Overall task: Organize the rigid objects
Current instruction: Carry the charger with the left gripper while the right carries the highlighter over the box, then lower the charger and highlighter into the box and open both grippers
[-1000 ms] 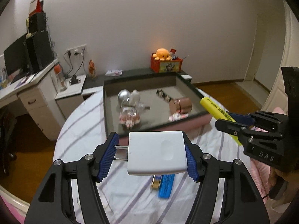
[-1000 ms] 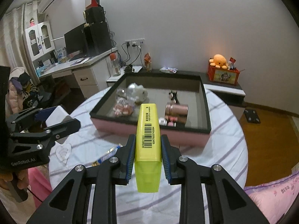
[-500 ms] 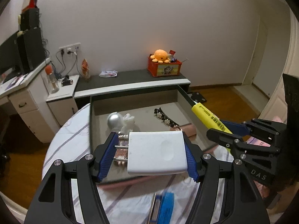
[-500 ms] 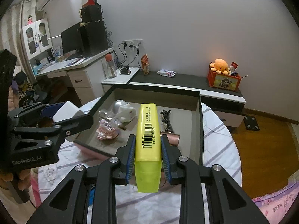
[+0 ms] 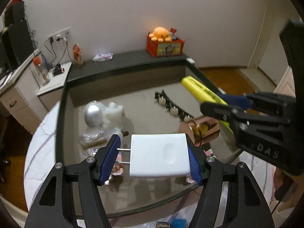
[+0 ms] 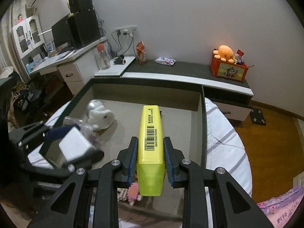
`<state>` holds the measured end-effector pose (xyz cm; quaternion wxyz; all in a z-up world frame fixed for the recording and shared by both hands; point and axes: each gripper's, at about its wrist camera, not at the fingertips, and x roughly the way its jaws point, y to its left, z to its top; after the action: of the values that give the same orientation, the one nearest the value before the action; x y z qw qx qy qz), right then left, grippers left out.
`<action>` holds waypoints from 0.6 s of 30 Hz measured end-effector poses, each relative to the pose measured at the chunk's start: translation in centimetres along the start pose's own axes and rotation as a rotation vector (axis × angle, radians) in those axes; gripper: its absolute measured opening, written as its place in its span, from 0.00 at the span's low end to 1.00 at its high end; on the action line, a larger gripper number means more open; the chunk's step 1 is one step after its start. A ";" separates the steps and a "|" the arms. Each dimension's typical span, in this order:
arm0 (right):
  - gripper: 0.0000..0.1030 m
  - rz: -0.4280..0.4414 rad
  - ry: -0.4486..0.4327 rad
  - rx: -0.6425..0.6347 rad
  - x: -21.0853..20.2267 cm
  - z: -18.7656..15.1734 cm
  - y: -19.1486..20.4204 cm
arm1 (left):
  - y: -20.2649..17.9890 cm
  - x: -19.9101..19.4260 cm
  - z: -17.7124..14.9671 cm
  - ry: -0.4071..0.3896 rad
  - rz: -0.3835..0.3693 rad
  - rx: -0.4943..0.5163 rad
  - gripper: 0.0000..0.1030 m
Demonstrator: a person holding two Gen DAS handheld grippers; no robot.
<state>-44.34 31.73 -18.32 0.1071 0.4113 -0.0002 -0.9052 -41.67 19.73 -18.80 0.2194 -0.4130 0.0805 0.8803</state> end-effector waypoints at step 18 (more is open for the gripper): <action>0.27 -0.170 0.054 -0.057 1.3 -1.2 -0.7 | 0.0 4.3 0.5 0.078 0.015 0.011 0.64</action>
<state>-44.41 32.23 -20.09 0.0413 0.4309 0.0632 -0.8992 -44.44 21.28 -21.79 0.2116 -0.4451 0.0967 0.8647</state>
